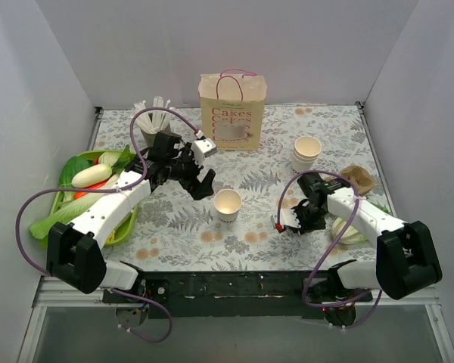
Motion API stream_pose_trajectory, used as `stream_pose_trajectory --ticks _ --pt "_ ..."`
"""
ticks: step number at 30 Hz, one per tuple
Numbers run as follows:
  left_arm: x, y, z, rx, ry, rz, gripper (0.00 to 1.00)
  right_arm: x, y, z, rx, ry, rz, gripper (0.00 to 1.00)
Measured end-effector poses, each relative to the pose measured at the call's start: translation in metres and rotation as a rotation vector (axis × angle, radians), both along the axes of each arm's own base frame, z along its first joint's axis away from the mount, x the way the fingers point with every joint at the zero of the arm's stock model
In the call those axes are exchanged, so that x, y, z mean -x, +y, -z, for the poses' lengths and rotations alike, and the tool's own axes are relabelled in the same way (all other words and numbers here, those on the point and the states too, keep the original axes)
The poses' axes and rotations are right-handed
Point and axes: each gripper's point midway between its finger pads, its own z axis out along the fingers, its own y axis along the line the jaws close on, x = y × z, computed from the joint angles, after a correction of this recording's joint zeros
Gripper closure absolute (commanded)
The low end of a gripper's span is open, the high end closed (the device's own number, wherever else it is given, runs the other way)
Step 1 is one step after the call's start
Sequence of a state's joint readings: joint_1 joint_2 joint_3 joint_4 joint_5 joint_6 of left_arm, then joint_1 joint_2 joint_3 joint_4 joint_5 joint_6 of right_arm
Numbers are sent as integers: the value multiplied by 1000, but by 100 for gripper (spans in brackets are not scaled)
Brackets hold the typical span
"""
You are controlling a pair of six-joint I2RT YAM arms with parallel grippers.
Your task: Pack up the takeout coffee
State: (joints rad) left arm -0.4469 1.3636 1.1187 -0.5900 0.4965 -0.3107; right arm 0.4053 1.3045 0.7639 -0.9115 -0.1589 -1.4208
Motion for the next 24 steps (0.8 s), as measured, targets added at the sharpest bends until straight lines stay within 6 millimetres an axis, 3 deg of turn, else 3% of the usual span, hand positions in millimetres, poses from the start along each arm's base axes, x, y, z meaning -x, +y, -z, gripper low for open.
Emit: stream_pose_trajectory --ticks 8,14,24 --pt "0 0 0 0 0 0 5 3 -1 3 5 15 6 98" --pt "0 0 2 0 0 0 5 1 0 -2 2 15 20 99" --pt "1 -3 2 19 0 14 5 -13 11 -32 -38 6 108 99"
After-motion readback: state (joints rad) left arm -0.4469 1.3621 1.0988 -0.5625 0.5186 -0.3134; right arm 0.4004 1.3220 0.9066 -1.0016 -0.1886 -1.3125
